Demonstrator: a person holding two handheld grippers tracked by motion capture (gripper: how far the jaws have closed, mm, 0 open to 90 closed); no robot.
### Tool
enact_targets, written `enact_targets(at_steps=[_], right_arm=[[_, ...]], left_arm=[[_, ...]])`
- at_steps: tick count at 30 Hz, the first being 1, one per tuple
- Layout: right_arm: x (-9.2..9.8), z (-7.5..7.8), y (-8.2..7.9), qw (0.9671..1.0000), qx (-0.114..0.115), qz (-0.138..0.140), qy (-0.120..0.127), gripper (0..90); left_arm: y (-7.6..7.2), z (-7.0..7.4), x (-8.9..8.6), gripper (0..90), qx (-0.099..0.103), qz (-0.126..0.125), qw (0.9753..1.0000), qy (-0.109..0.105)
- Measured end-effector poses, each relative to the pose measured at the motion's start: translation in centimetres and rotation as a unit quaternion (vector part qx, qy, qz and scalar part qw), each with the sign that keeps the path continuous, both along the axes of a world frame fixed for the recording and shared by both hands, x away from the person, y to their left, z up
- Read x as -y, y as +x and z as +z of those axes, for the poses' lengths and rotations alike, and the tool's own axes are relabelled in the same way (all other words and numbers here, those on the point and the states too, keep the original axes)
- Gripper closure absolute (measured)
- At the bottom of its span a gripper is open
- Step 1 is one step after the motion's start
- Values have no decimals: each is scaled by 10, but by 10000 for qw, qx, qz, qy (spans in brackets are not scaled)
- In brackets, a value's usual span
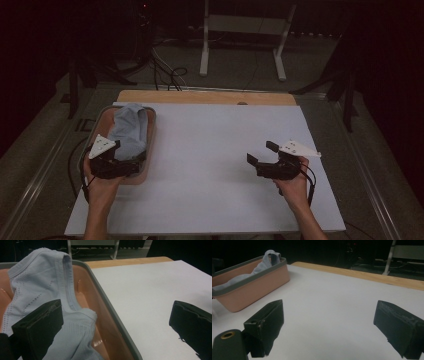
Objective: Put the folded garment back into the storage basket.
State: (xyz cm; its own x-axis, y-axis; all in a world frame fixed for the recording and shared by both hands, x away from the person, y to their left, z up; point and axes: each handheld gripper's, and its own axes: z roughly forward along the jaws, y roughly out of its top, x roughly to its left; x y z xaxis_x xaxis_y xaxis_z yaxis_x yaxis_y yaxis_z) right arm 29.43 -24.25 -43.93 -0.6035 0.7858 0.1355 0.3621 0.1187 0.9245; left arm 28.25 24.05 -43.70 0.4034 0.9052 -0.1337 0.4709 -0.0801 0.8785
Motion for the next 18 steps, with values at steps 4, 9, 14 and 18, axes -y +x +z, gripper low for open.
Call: enact_targets(at_steps=[4, 9, 14, 18], right_arm=[[6, -2, -1, 10000, -10, -38, -18, 96], [9, -2, -3, 10000, 42, -43, 32, 96], [12, -2, -4, 9999, 95, -94, 43, 96], [14, -4, -4, 9999, 80, -96, 0, 96]], left_arm=[[0, -1, 1, 3, 5, -36, 10000, 1], [-1, 0, 2, 3, 20, -68, 10000, -7], [-2, 1, 2, 3, 56, -81, 9999, -20], [-2, 1, 1, 3, 65, -81, 9999, -41]])
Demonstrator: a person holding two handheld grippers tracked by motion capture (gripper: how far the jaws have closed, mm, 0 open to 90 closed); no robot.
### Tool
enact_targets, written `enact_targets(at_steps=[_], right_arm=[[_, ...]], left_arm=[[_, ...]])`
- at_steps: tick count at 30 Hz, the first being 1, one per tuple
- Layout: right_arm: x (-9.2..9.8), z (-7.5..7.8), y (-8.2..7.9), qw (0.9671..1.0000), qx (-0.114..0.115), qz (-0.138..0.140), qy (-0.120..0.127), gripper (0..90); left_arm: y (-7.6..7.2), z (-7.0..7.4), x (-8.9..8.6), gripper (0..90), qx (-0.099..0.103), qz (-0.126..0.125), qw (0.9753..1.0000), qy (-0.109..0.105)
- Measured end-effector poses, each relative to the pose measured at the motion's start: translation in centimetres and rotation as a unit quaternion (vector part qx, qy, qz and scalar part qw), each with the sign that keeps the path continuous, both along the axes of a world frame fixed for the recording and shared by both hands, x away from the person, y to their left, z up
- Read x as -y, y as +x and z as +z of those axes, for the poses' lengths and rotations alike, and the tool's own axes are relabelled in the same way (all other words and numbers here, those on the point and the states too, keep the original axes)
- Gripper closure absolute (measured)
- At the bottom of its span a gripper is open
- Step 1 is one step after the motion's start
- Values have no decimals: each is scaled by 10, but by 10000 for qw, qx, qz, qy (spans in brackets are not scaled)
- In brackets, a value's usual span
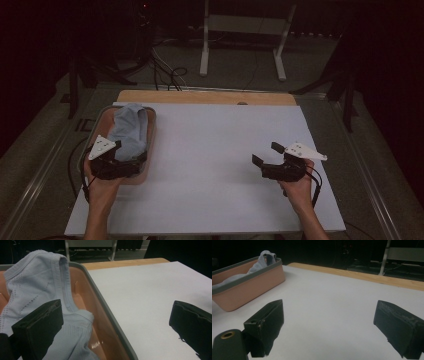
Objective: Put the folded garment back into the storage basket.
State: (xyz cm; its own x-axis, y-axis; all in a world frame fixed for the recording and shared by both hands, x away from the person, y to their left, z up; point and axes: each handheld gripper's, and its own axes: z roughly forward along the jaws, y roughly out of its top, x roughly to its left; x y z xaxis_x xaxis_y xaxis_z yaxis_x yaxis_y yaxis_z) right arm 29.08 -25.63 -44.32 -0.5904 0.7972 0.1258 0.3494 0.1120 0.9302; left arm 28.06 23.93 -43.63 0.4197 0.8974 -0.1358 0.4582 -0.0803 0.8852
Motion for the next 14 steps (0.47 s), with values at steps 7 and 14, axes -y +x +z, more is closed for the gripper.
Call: enact_targets(at_steps=[7, 14], right_arm=[[4, -2, 0, 10000, -24, -81, 18, 96], [4, -2, 0, 9999, -43, -117, 25, 93]], left_arm=[[1, 0, 1, 3, -14, -12, 10000, 19], [1, -1, 1, 3, -19, -12, 10000, 25]])
